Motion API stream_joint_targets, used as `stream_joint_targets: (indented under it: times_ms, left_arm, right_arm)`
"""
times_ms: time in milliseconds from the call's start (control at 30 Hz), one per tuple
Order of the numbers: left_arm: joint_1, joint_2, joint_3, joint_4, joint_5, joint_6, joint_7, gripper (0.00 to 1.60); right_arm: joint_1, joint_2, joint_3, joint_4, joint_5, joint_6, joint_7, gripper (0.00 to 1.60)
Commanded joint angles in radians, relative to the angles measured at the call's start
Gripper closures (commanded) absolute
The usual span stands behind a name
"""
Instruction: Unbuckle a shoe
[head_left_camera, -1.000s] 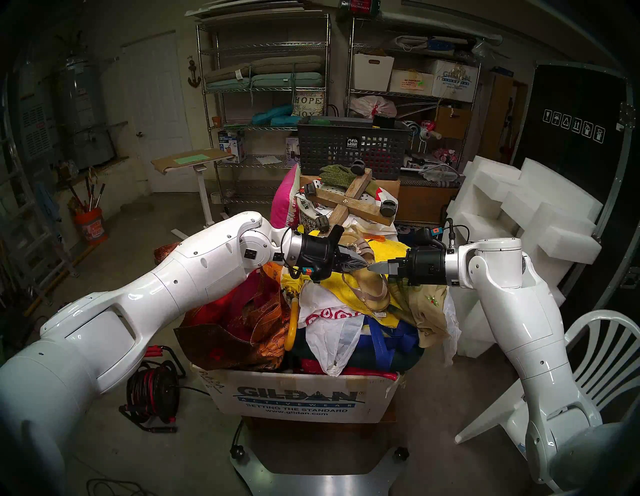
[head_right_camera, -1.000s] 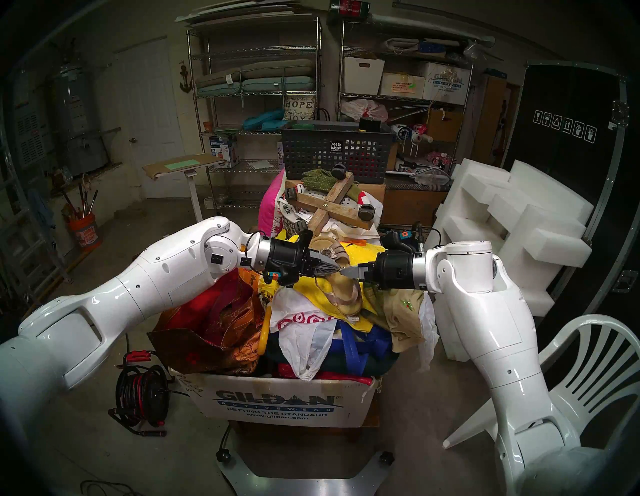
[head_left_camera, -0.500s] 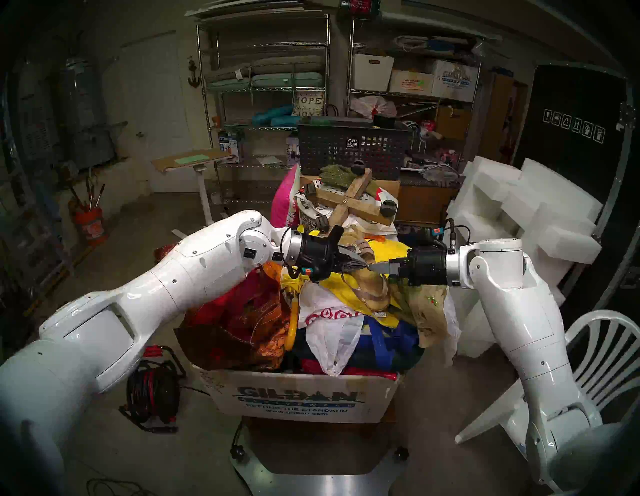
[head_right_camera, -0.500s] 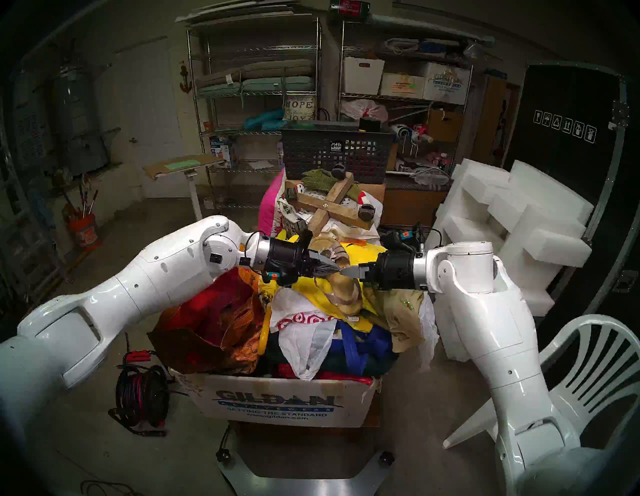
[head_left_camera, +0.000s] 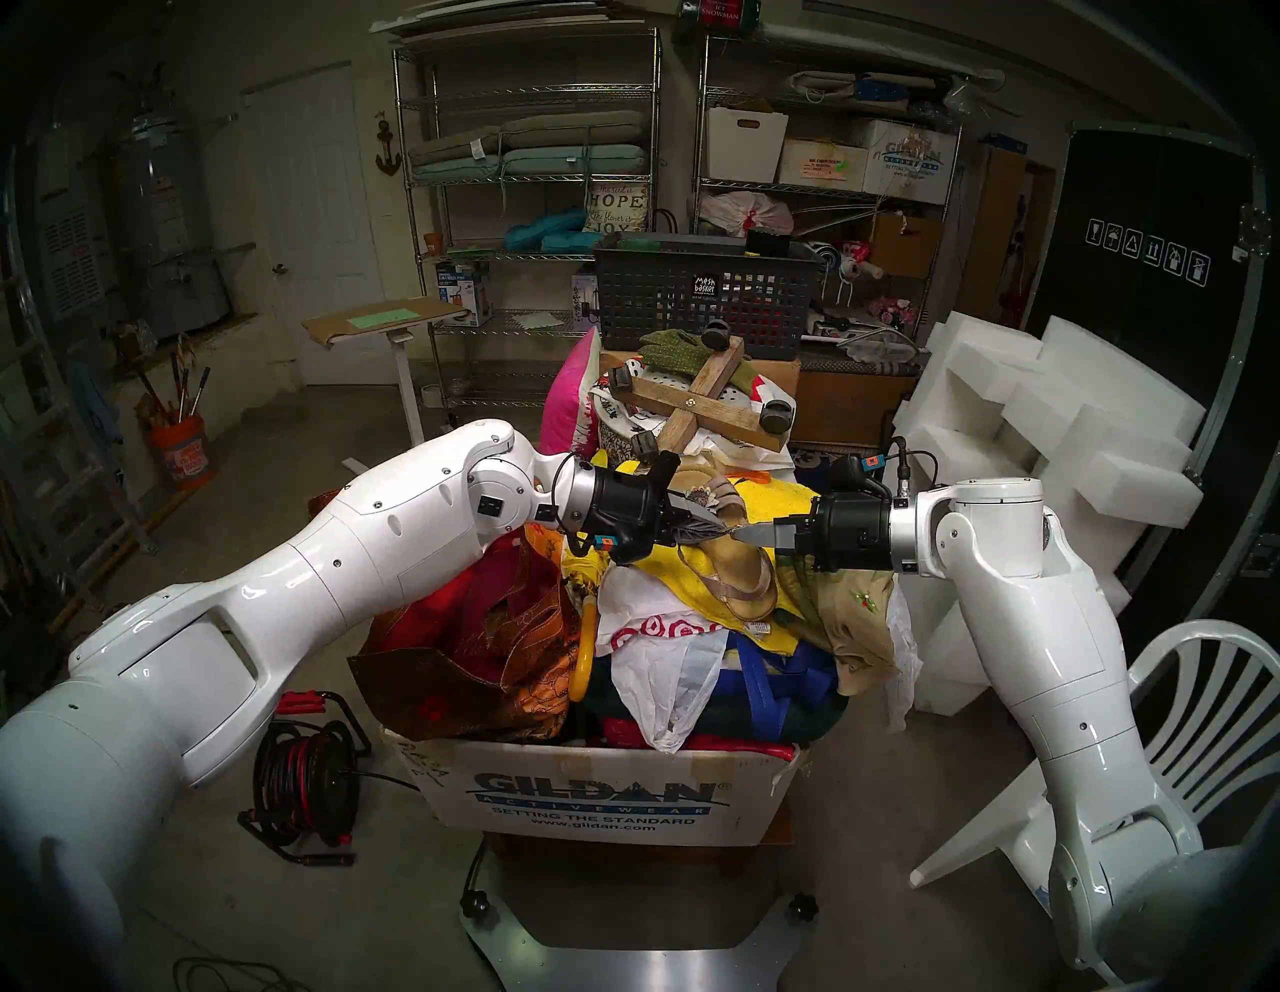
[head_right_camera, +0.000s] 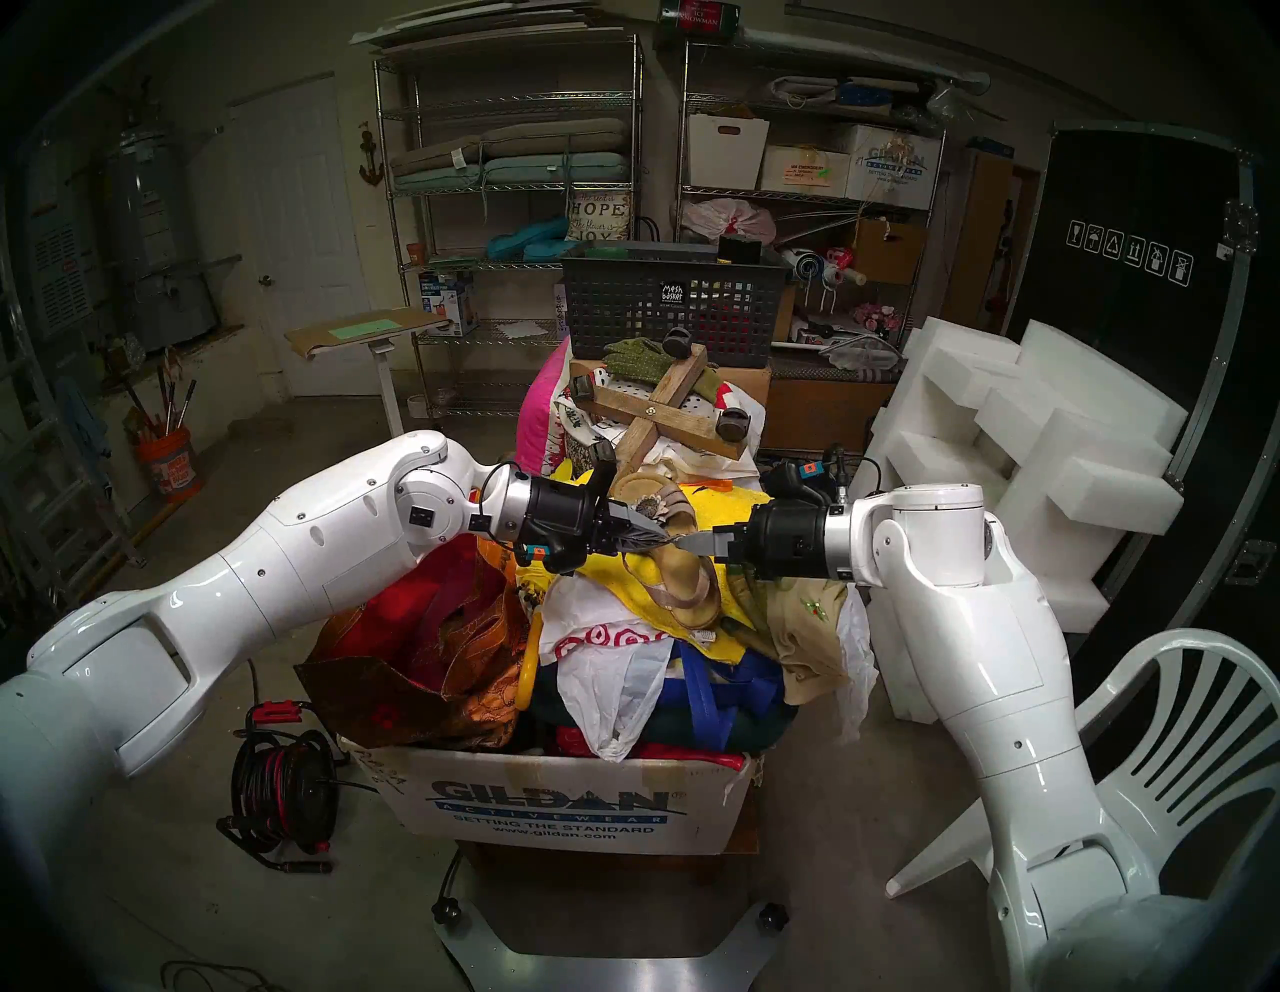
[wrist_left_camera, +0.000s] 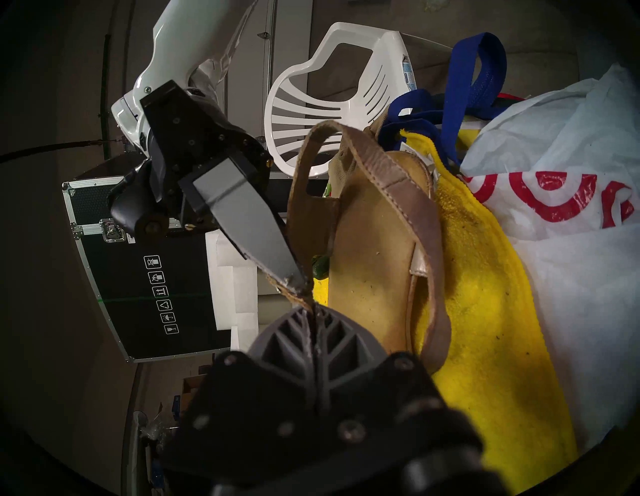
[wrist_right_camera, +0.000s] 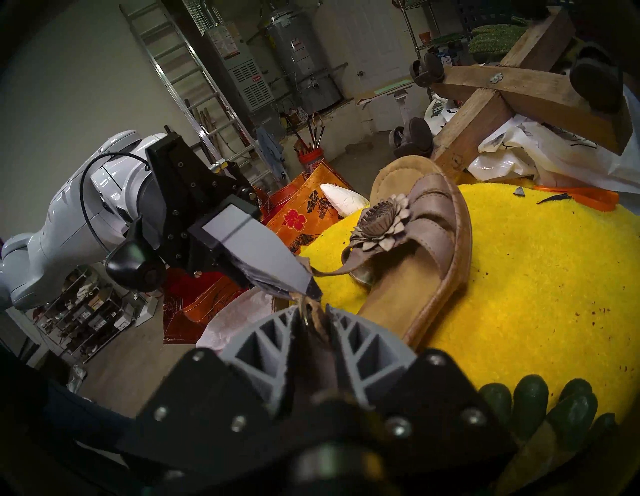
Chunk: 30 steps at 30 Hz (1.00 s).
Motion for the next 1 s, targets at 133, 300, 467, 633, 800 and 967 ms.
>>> stream_joint_targets:
  times_ms: [133,300,467,633,800,967]
  left_arm:
    - [-0.004,0.037,-0.027,0.003,0.005,0.022,0.010,1.60]
    - [0.003,0.037,-0.033,0.000,0.016,0.021,0.031,1.60]
    - [0.010,0.035,-0.042,-0.012,0.023,0.023,0.059,1.60]
    - [0.013,0.026,-0.047,-0.019,0.031,0.026,0.080,1.60]
    - [0.016,0.017,-0.050,-0.024,0.043,0.022,0.103,1.60]
    - [0.016,0.004,-0.052,-0.023,0.060,0.018,0.126,1.60]
  right_arm:
    - [0.008,-0.001,0.047,-0.019,0.019,0.011,-0.001,0.57]
    - [-0.003,-0.001,0.038,-0.034,0.014,0.016,0.001,0.51]
    - [-0.004,-0.005,0.021,-0.060,0.001,0.014,-0.012,0.44]
    - [0.000,-0.005,-0.007,-0.105,-0.034,0.003,-0.049,0.14]
    - [0.009,-0.011,-0.022,-0.121,-0.052,0.005,-0.067,0.09]
    - [0.023,-0.012,-0.041,-0.108,-0.070,0.014,-0.075,0.09]
